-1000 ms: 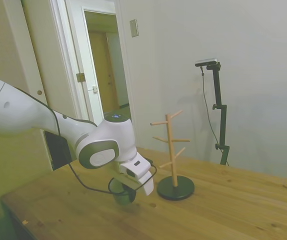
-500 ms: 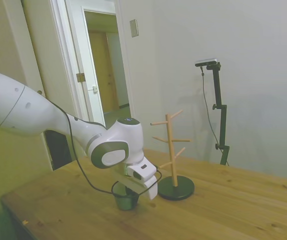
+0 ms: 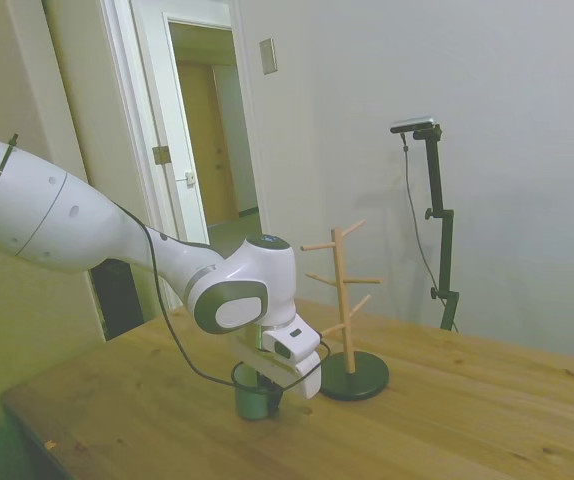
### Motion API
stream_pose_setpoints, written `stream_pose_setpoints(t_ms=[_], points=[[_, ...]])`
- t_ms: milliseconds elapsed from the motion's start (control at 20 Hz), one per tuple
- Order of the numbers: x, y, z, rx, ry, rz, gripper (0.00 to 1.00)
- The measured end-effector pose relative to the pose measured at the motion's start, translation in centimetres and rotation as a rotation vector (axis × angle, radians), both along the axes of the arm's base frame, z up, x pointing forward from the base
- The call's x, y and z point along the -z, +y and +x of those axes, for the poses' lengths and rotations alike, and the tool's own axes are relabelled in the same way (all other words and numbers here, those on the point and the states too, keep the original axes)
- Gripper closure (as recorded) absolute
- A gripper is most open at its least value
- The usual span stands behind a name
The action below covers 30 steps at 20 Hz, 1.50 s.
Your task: Unload the mug
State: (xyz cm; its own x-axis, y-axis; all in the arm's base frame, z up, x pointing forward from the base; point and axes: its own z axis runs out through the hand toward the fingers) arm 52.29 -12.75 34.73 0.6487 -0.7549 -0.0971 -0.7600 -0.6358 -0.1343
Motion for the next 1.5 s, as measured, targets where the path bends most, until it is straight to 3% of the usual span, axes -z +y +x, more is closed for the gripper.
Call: stream_pose_setpoints(t_ms=[750, 1500], points=[[-0.9, 0.3, 0.0, -0.006, -0.014, -0.003, 0.0], [-13.2, 5.7, -7.0, -0.099, -0.128, -0.019, 0.0]])
